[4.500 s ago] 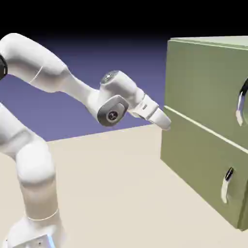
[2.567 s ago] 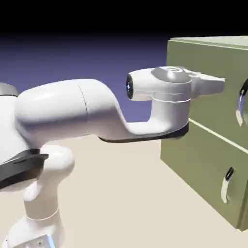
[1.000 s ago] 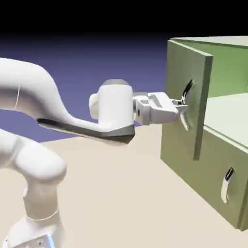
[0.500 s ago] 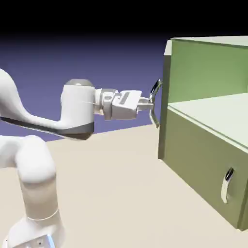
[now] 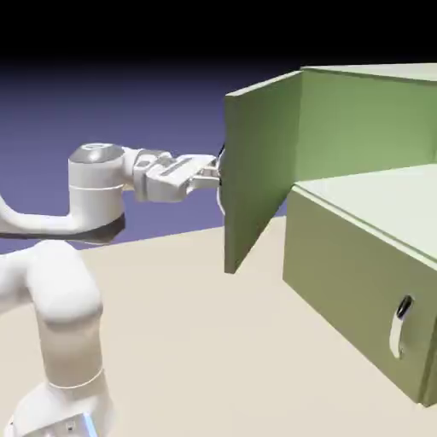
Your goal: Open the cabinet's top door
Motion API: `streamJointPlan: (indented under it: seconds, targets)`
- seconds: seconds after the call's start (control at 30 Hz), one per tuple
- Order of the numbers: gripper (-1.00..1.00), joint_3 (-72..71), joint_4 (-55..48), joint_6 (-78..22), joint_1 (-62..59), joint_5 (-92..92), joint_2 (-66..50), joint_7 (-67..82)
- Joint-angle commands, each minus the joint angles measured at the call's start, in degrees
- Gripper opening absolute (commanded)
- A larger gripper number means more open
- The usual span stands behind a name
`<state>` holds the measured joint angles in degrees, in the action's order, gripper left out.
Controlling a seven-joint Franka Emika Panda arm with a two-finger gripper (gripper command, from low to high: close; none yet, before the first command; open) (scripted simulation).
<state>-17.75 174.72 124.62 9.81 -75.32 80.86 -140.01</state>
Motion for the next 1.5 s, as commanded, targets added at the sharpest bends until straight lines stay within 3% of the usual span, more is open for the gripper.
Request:
streamJointPlan:
  seconds: [0.0,0.47,0.9,1.47]
  targets:
    - [-1.0,-2.09,-0.22,-1.97,0.88,2.49,0.12,0.45]
    - [-1.0,-31.15,-15.02,-29.1,1.22,30.73,-9.21,0.47]
    - [-1.0,-52.57,-41.93,-51.27,-19.82,44.75,-16.76,0.55]
    - [-1.0,-67.51,-77.22,-73.8,-49.42,51.37,-13.15,6.95]
